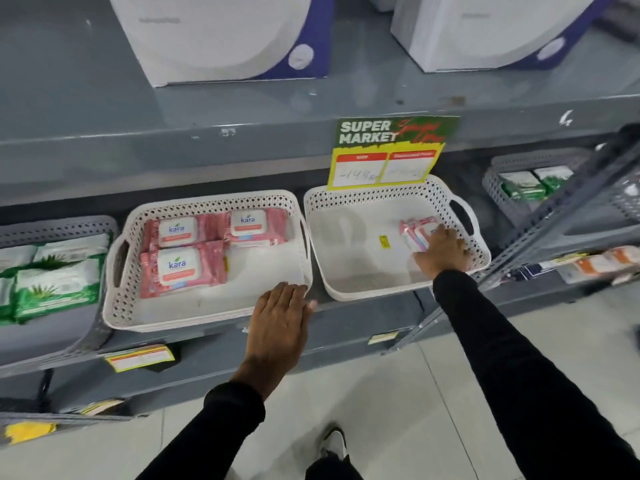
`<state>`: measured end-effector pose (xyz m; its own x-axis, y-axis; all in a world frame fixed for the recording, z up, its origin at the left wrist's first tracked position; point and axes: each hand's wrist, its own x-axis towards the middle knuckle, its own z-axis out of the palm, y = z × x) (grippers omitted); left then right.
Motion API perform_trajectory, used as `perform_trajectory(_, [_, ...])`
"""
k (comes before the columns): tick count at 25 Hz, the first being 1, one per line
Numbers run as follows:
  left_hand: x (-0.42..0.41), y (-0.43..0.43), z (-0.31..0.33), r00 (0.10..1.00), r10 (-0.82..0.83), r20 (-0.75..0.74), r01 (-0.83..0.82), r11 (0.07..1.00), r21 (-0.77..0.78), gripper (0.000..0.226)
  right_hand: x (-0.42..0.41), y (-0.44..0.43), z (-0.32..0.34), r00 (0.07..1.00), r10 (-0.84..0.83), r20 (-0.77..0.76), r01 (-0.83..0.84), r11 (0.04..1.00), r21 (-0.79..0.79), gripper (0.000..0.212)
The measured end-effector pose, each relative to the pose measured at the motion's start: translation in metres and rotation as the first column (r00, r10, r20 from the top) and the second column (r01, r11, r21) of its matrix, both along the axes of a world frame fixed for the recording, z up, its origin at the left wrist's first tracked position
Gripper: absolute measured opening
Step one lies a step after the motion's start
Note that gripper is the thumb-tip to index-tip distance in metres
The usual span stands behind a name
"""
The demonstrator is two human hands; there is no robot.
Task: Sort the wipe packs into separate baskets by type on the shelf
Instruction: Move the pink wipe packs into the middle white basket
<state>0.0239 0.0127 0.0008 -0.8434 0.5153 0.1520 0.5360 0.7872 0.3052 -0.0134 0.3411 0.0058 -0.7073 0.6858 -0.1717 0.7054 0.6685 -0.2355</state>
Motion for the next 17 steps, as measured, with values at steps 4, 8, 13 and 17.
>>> perform_trajectory(4, [0.001, -0.008, -0.001, 1.0, -0.01, -0.015, 0.01, 1.0, 0.028, 0.04, -0.002, -0.002, 0.003, 0.999, 0.019, -0.051, -0.016, 0.999, 0.049, 0.067])
perform_trajectory(8, [0.0, -0.021, -0.001, 1.0, 0.027, 0.006, -0.027, 0.999, 0.029, 0.034, -0.004, -0.037, 0.018, 0.937, 0.176, -0.301, -0.183, 0.983, 0.005, 0.077])
perform_trajectory(13, [0.0, -0.054, -0.001, 0.994, 0.108, 0.014, -0.108, 0.994, 0.02, 0.042, -0.021, -0.127, 0.047, 0.651, 0.433, -0.623, -0.433, 0.886, 0.162, 0.074])
perform_trajectory(17, [0.0, -0.085, -0.003, 0.975, 0.222, 0.001, -0.222, 0.975, 0.027, 0.044, -0.037, -0.201, 0.052, 0.527, 0.62, -0.581, -0.616, 0.75, 0.242, 0.085])
